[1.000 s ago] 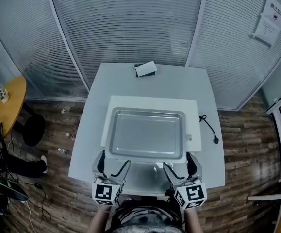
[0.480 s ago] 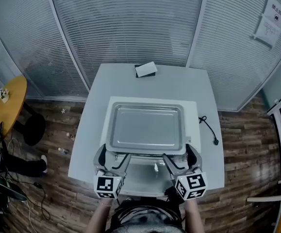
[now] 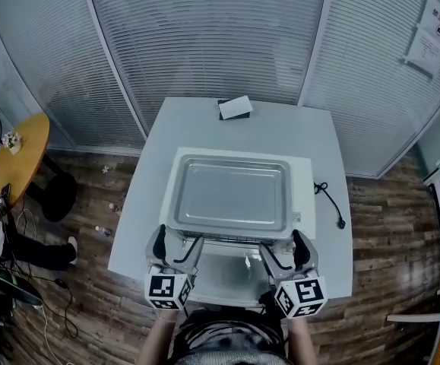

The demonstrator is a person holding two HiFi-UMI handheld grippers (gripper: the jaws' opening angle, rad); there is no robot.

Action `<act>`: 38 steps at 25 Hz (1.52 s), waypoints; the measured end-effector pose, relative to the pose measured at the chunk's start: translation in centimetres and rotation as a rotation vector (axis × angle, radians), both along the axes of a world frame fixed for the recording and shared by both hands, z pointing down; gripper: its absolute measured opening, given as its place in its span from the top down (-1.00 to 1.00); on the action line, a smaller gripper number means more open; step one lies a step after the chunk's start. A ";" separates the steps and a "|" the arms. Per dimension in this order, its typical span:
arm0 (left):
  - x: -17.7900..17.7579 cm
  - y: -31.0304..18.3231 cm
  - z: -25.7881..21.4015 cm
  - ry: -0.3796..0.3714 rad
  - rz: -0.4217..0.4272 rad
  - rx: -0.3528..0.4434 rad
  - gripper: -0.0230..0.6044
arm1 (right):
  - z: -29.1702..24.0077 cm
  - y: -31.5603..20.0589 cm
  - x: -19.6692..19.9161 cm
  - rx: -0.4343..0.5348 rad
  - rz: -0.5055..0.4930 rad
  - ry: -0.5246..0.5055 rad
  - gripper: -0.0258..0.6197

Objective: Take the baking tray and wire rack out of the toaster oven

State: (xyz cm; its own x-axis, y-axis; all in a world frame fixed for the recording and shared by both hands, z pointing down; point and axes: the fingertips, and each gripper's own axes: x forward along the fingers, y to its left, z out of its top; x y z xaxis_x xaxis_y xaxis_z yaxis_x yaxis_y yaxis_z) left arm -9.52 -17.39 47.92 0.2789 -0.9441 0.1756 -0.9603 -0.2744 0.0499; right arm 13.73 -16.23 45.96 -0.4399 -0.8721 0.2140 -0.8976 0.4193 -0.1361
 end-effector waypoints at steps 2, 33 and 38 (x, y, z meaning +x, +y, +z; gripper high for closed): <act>-0.1 0.6 0.2 0.026 -0.016 -0.003 -0.42 | 0.3 0.7 0.2 -0.008 -0.006 -0.014 -0.22; 3.6 2.9 17.7 0.513 0.158 -0.540 0.16 | 15.7 2.2 -3.7 -0.485 0.000 -0.275 0.16; 3.8 2.1 20.6 0.647 0.167 -0.661 0.16 | 17.4 1.0 -4.8 -0.537 0.033 -0.305 0.16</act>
